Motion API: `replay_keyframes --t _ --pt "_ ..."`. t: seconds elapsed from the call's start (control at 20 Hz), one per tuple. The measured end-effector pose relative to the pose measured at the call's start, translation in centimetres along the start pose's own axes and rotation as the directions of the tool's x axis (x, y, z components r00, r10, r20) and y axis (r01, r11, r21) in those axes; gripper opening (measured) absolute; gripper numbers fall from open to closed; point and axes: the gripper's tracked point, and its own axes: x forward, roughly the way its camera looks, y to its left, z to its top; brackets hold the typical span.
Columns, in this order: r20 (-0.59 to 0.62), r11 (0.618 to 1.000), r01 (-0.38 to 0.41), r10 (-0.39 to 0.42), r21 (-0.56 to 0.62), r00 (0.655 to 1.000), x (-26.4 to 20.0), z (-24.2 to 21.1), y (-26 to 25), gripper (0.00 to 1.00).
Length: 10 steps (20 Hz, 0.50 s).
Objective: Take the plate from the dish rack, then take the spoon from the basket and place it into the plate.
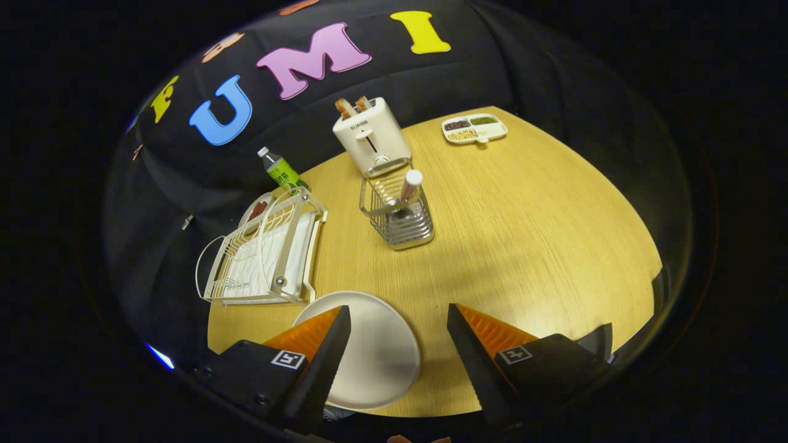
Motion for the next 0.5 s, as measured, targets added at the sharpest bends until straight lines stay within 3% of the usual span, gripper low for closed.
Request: replay_keyframes --t 0.2,0.4,0.45,0.5 --pt "0.076 0.984 -0.001 0.015 -0.178 0.997 -1.6 5.7 0.5 0.97" --pt "0.07 0.954 0.014 0.007 -0.301 0.998 0.2 9.8 -0.2 0.97" --pt "0.059 0.947 0.012 0.007 -0.321 0.998 1.0 10.4 -0.3 0.96" --pt "0.047 0.942 0.011 0.005 -0.335 0.999 1.9 10.7 -0.6 0.88"
